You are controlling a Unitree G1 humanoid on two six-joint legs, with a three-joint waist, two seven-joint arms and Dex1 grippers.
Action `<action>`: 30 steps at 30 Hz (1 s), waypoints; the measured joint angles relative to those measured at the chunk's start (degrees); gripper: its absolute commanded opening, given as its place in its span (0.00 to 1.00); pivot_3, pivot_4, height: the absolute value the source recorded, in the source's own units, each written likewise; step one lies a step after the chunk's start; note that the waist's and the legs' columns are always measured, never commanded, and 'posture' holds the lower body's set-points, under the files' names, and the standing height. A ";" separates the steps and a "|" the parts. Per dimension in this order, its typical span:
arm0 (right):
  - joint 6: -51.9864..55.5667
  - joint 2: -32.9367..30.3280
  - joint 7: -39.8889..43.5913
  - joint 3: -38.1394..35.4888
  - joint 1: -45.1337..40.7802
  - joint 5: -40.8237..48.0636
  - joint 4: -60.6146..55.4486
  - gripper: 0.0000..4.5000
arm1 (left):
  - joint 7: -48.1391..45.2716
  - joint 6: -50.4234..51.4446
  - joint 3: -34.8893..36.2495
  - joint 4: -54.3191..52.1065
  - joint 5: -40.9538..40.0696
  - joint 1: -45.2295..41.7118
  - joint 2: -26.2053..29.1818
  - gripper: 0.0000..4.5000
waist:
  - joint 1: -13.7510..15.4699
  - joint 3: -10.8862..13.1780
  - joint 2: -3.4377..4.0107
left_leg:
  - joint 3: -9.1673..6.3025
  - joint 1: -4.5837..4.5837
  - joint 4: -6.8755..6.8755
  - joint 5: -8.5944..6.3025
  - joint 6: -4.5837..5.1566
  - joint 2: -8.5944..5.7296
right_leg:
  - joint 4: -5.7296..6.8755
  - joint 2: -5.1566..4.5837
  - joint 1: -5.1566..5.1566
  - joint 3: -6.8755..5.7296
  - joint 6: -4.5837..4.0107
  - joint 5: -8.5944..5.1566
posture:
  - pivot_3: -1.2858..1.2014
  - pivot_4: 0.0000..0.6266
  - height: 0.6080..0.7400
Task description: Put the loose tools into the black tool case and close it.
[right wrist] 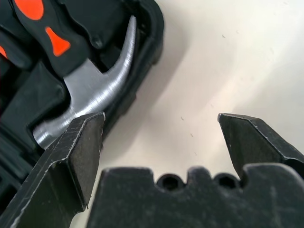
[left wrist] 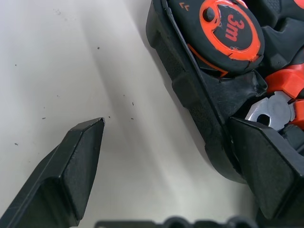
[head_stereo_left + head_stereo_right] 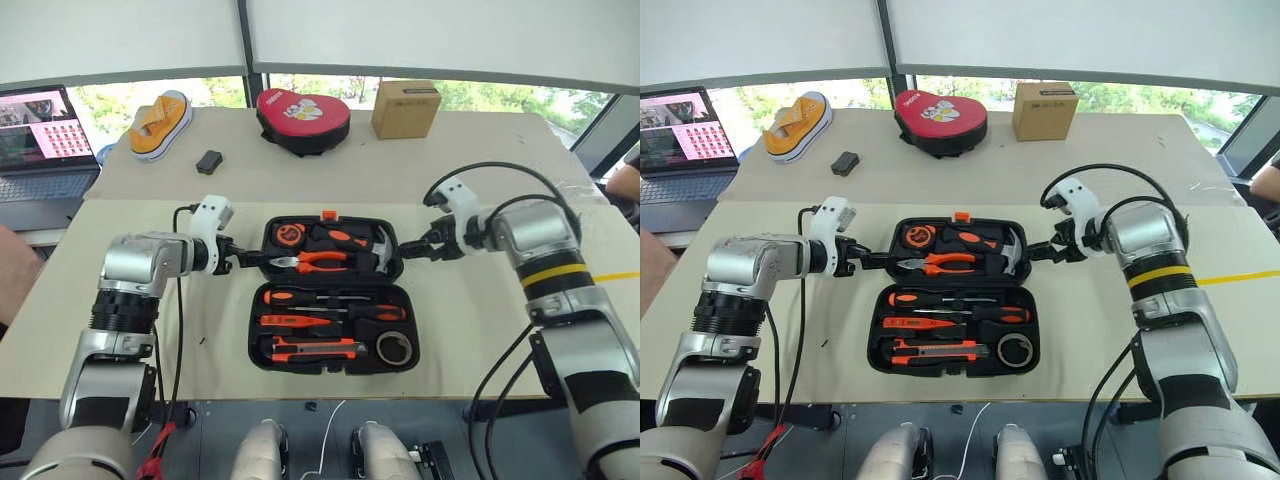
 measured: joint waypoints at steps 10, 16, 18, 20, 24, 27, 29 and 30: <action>1.88 0.63 3.34 1.33 0.24 -0.08 0.00 0.63 | -0.57 -0.30 -0.19 -0.01 0.04 0.14 0.18 0.99 | -0.08 -0.01 -0.02 | -0.05 0.00 0.21 -0.01 0.01 0.02 | 0.07 0.01 -0.01 0.00 0.00 0.00 | 0.52 0.24 1.00; 2.49 0.60 3.12 1.16 0.65 -0.04 -1.38 0.63 | -2.86 -0.07 1.51 0.40 -1.79 0.27 1.36 0.99 | -0.07 -0.01 -0.02 | -0.11 -0.06 0.25 -0.03 0.04 0.03 | 0.07 0.01 -0.04 -0.02 0.00 0.00 | 0.52 0.24 1.00; 2.57 0.56 3.02 0.95 0.81 0.00 -1.50 0.63 | -3.44 0.07 2.39 0.39 -2.37 0.24 2.02 0.99 | -0.06 -0.01 -0.02 | -0.11 -0.06 0.25 -0.03 0.04 0.03 | 0.07 0.01 -0.04 -0.02 0.00 0.00 | 0.52 0.24 1.00; 2.70 0.33 3.02 0.57 1.14 0.04 -1.69 0.63 | -3.58 0.37 2.64 0.39 -2.47 0.21 2.29 0.99 | 0.08 -0.01 -0.02 | -0.10 -0.06 0.27 -0.04 0.06 0.02 | 0.06 0.00 -0.02 -0.02 0.00 0.00 | 0.52 0.24 1.00; 3.00 0.05 2.85 0.23 1.88 0.05 -2.74 0.63 | -3.09 1.63 1.15 0.39 -2.13 -0.15 1.98 0.99 | 0.26 -0.01 -0.02 | -0.09 -0.07 0.31 -0.05 0.08 0.02 | 0.07 0.00 0.00 -0.03 0.00 0.00 | 0.52 0.24 1.00; 3.15 0.05 2.44 0.05 2.15 0.06 -3.19 0.63 | -2.84 1.36 -0.22 0.72 -1.82 -0.18 0.79 0.99 | 0.29 -0.01 -0.02 | -0.08 -0.07 0.33 -0.05 0.08 0.02 | 0.07 0.01 0.00 -0.03 0.00 0.00 | 0.52 0.24 1.00; 3.23 0.05 2.34 0.05 2.27 0.06 -3.46 0.63 | -2.66 1.01 -0.77 1.10 -1.71 -0.40 -0.07 0.99 | 0.31 -0.01 -0.02 | -0.07 -0.07 0.34 -0.05 0.08 0.02 | 0.07 0.01 0.01 -0.03 0.00 0.00 | 0.52 0.24 1.00; 3.27 0.05 2.33 0.05 2.37 0.06 -3.72 0.63 | -2.57 0.78 -1.22 1.39 -1.48 -0.71 -0.38 0.99 | 0.31 -0.01 -0.02 | -0.07 -0.06 0.34 -0.05 0.08 0.02 | 0.07 0.01 0.01 -0.03 0.00 0.00 | 0.52 0.24 1.00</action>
